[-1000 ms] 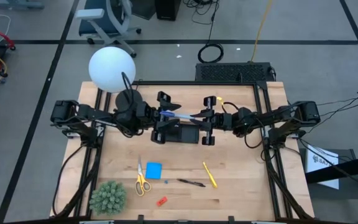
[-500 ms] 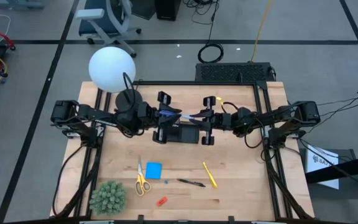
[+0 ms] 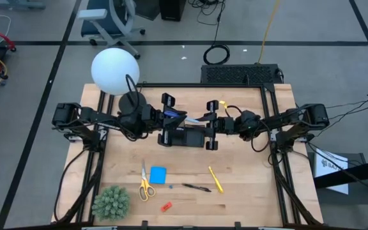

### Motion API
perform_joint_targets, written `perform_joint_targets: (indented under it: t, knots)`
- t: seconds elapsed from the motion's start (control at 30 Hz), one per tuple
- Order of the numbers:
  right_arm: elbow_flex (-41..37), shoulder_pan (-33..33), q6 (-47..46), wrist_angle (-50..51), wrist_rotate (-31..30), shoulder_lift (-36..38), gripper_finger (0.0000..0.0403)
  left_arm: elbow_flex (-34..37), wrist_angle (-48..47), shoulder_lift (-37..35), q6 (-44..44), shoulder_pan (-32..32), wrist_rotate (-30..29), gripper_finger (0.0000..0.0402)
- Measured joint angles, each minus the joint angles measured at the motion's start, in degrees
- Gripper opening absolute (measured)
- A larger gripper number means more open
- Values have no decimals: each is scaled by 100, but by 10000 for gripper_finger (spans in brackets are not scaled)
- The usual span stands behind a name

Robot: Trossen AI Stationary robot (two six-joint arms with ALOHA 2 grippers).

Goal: Pick and place office supplies into organizer
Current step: Put the blue marker pen into the black desk organizer

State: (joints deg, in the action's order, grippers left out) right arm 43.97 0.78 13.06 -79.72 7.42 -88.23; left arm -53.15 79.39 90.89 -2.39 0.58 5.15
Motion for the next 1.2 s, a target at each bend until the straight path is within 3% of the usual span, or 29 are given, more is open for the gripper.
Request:
perform_joint_targets:
  t: [0.23,0.6,0.67,0.97,1.2]
  knots:
    - [0,-79,311,4,-128,0,79,2,-24,0,-7,-2,85,37]
    - [-9,-442,962,756,-1793,12,80,44,-336,-380,-225,-2,96,37]
    - [-9,-545,1027,993,-2090,81,79,104,-758,-589,-323,-2,90,37]
    - [-9,-771,772,1931,-2342,444,77,109,-2958,-1320,-549,-2,-265,37]
    - [-10,-875,627,2753,-2724,820,77,107,-4265,-1802,-698,-2,-853,37]
